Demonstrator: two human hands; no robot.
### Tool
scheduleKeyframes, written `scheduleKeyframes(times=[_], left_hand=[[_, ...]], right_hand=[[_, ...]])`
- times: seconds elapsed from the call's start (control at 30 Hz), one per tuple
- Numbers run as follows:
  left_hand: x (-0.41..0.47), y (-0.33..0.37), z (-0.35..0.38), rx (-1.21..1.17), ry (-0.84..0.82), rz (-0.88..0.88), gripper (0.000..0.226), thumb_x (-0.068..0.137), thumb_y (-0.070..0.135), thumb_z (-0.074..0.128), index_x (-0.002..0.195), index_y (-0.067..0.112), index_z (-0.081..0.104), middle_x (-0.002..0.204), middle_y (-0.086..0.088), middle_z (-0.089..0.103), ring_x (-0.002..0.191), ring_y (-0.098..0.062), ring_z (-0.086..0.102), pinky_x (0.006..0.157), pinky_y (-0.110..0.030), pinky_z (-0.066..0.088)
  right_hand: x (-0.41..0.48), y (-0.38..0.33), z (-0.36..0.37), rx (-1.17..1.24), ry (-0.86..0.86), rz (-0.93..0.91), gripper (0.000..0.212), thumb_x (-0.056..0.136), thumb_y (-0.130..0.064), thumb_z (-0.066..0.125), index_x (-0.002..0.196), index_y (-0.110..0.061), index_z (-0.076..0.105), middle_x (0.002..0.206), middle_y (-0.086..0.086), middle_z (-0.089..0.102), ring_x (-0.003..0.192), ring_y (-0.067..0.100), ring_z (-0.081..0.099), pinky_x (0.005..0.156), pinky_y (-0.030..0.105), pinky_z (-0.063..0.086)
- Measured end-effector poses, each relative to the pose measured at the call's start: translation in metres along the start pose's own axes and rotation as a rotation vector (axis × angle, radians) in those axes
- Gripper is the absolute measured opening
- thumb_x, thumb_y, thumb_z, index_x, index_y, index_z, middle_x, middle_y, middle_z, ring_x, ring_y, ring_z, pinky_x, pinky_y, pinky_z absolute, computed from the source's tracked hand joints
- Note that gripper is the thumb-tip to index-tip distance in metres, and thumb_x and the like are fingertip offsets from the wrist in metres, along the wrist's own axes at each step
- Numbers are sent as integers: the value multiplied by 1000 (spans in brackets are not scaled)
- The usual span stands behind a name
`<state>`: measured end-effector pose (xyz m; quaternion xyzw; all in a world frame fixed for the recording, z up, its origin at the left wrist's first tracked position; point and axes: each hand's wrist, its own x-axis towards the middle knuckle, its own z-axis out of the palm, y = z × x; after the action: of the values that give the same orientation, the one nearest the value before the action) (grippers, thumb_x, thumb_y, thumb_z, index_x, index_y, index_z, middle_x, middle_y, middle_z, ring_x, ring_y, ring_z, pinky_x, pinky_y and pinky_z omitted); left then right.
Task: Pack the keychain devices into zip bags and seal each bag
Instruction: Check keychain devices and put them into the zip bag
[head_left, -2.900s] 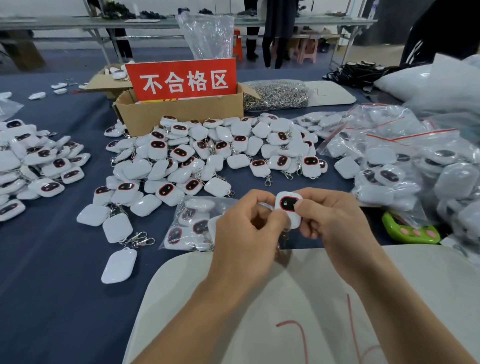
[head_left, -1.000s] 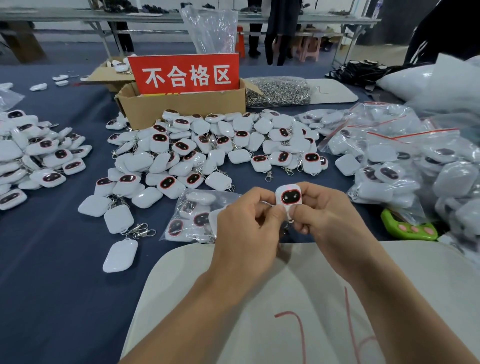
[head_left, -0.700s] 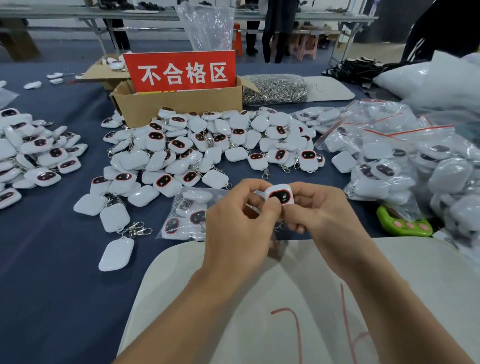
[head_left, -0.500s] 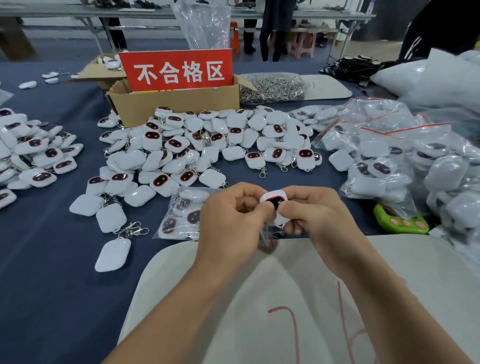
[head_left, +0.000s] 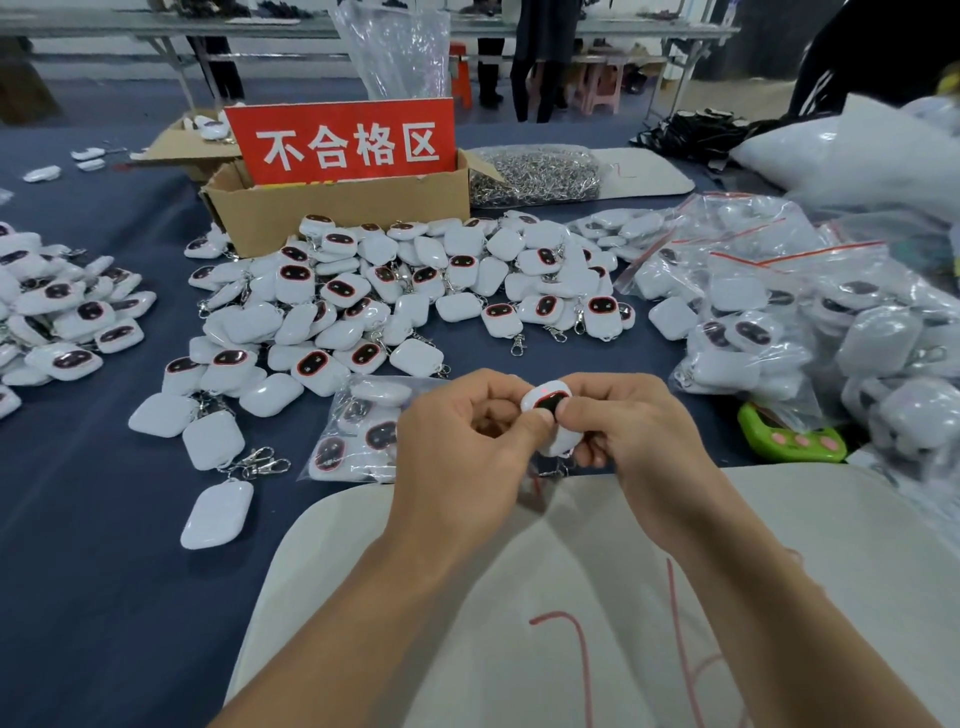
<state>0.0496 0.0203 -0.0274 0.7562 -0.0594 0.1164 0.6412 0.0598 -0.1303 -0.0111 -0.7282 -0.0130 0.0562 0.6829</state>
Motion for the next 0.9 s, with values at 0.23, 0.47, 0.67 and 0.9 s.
scheduleKeyframes(times=[0.23,0.47,0.67,0.9], left_hand=[[5,-1,-1,-127,39,-81,9,75,25,81,83,29,79,64,3,73,50,-8,58,51,-20,47],[5,-3,-1,-98,28,-54,9,80,21,81,86,28,79,66,1,74,54,-8,62,52,-20,48],[8,-3,-2,-302,63,-152,13,91,8,73,87,18,79,69,-12,73,56,-17,65,51,-26,52],[8,-3,-3,-358,43,-149,17,97,5,64,89,9,78,72,-14,74,56,-18,66,53,-25,54]], right_hand=[[-2,1,0,9,-112,-44,32,68,-7,58,92,-15,78,69,3,61,58,12,46,55,21,39],[-1,4,4,29,-73,-80,33,69,-6,57,94,-13,77,70,6,60,61,14,41,55,23,35],[0,2,1,239,34,-107,14,73,-10,73,84,-16,78,69,8,67,55,14,49,52,21,40],[-2,-2,-4,298,76,-130,8,74,-10,78,77,-17,81,61,6,65,51,12,51,47,19,39]])
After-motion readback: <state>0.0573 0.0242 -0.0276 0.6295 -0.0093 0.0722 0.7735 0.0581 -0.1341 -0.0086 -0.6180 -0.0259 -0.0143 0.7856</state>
